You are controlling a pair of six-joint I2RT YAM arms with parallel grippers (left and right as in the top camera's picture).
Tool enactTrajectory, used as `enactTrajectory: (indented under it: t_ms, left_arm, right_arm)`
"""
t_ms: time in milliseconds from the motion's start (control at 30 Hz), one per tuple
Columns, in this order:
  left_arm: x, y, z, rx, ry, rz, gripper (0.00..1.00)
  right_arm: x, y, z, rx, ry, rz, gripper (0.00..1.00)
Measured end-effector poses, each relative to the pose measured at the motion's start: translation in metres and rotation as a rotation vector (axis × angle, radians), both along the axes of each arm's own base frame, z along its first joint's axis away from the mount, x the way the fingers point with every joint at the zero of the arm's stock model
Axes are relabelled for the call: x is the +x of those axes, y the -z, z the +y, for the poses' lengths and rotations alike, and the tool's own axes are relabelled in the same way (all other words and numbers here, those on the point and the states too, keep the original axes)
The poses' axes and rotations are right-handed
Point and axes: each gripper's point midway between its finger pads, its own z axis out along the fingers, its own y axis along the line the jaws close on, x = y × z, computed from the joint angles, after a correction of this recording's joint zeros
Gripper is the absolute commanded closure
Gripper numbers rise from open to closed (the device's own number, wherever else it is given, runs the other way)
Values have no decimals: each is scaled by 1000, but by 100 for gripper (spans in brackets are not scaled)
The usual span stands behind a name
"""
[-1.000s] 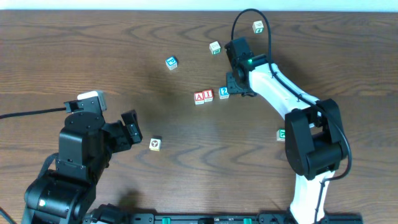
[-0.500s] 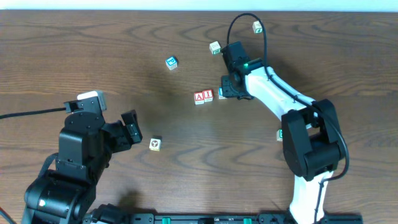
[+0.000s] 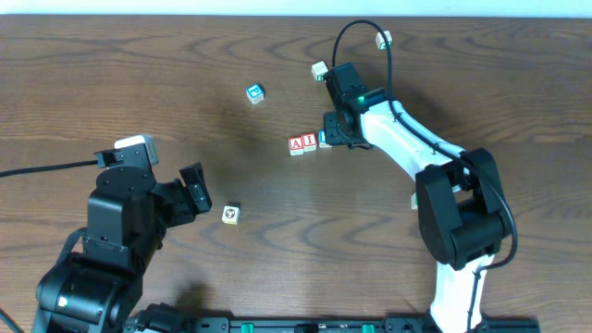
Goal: Spell out Ai2
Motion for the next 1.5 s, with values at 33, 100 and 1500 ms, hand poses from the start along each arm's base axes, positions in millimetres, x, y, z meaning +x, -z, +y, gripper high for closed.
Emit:
enactTrajectory:
  t_ms: [33,100,1500]
  left_arm:
    - [0,0,0,-1,-1,0,5]
    - [0,0,0,-2,-1,0,5]
    - [0,0,0,-2,-1,0,5]
  right_arm:
    - [0,0,0,0,1,0,63]
    - [0,0,0,3,2,1,62]
    - [3,-2,9,56,15,-8,57]
